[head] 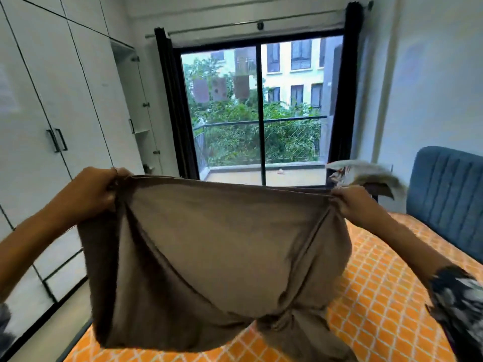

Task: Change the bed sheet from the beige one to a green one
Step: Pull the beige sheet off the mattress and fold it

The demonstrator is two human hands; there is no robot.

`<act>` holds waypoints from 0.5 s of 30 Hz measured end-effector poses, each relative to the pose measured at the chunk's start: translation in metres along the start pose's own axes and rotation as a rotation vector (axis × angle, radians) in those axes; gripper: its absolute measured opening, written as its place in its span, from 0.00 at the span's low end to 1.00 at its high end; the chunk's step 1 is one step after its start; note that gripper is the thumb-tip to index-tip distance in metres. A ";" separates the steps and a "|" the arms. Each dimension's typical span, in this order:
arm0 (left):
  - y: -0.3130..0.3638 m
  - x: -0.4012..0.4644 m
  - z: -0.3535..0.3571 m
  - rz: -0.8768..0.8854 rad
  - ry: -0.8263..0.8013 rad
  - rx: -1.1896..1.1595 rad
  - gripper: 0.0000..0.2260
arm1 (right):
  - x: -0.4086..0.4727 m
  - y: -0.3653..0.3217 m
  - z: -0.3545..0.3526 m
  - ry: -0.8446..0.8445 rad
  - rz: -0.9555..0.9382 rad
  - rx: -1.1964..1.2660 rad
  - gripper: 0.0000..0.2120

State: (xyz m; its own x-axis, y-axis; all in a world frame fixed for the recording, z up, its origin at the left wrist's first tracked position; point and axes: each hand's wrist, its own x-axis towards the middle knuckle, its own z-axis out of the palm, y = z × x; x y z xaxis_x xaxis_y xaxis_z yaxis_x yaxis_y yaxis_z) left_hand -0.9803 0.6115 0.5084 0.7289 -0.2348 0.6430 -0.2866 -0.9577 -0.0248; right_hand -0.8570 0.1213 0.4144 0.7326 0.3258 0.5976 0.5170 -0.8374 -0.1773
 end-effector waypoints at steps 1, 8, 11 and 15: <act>-0.005 -0.005 -0.004 0.011 0.003 0.006 0.19 | -0.002 -0.011 -0.002 0.050 0.005 0.006 0.03; -0.057 -0.044 -0.004 -0.168 -0.024 -0.008 0.14 | -0.027 -0.066 0.012 0.160 -0.068 0.107 0.10; -0.065 -0.054 -0.001 -0.200 -0.026 -0.037 0.12 | -0.036 -0.079 0.024 0.209 0.006 0.125 0.14; -0.071 -0.056 0.008 -0.274 -0.186 -0.135 0.08 | -0.038 -0.082 0.041 0.133 0.048 0.072 0.10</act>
State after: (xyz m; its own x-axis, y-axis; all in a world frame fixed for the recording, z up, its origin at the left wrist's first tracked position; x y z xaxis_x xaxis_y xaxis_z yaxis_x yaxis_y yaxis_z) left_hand -0.9964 0.6912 0.4682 0.8874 -0.0110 0.4608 -0.1358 -0.9616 0.2386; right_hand -0.9093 0.1951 0.3743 0.6947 0.2208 0.6846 0.5165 -0.8155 -0.2611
